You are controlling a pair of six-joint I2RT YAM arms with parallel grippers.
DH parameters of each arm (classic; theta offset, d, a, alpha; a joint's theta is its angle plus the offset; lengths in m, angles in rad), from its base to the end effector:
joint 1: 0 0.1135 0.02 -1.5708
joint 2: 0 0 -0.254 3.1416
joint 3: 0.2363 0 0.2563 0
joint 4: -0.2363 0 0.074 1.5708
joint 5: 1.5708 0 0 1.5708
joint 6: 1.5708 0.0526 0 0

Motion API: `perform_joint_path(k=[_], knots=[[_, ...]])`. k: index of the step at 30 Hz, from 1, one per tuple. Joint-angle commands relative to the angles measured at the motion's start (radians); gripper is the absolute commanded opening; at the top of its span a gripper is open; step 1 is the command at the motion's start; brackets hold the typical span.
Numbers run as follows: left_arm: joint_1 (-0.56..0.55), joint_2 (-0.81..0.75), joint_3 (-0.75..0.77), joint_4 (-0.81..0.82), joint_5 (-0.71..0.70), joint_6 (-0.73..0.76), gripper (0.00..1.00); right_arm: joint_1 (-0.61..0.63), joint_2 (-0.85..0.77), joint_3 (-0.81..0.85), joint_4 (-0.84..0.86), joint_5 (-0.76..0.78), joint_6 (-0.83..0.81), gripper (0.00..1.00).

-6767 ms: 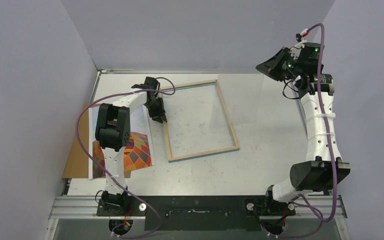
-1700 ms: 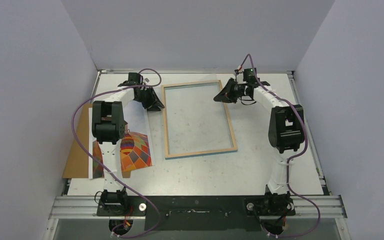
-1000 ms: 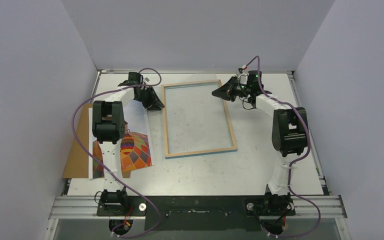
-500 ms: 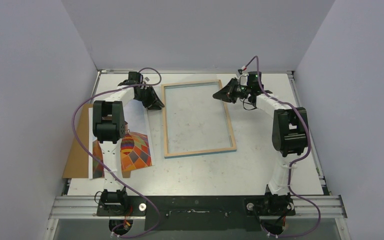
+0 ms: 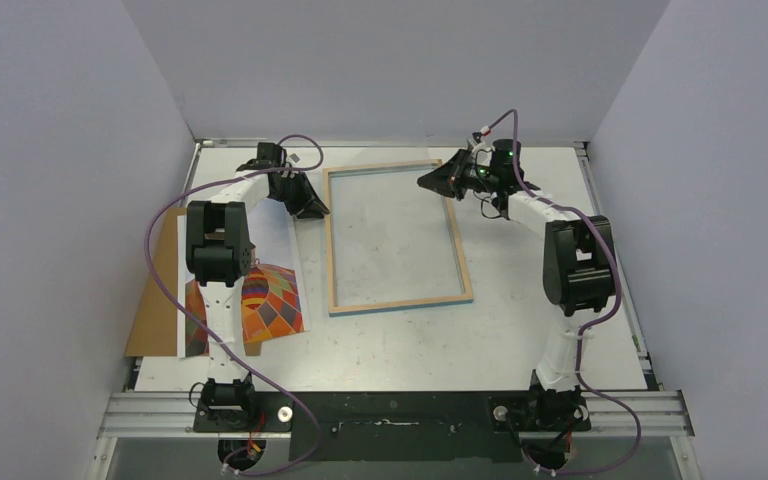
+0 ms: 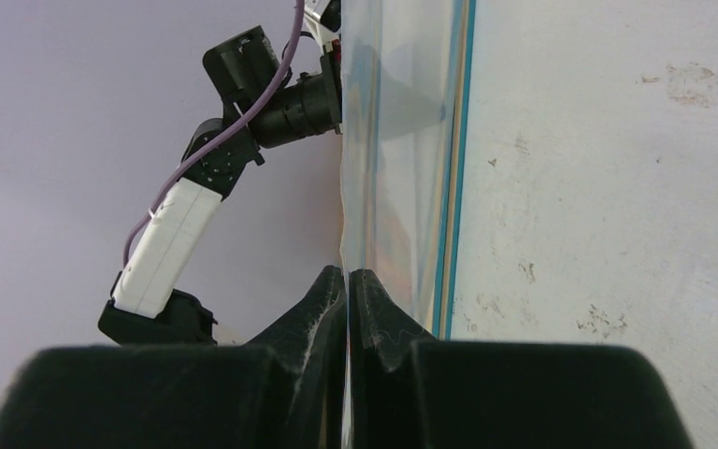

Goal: Put the photo into the frame
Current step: Place the photo frame item in the photo frame.

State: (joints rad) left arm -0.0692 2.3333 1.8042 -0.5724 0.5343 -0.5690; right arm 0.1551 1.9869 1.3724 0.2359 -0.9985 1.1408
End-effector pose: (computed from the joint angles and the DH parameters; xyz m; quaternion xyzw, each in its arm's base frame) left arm 0.4917 -0.0609 0.1168 -0.1725 0.9241 -0.3141 0.1324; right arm 0.4438 0.1141 0.2133 0.1070 0.7672 0.6134 0.1539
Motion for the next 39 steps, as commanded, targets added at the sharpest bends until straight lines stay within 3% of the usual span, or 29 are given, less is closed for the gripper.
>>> perform_joint_path(k=[1, 21, 39], knots=[[-0.003, 0.054, 0.007, -0.014, -0.085, 0.024, 0.21, 0.006, -0.074, 0.022, 0.031, -0.01, -0.015, 0.0], [-0.003, 0.063, 0.013, -0.023, -0.075, 0.03, 0.2, 0.026, 0.019, 0.107, -0.348, 0.029, -0.356, 0.0], [-0.003, 0.085, 0.028, -0.033, -0.05, 0.031, 0.2, 0.032, 0.067, 0.074, -0.34, 0.122, -0.509, 0.0]])
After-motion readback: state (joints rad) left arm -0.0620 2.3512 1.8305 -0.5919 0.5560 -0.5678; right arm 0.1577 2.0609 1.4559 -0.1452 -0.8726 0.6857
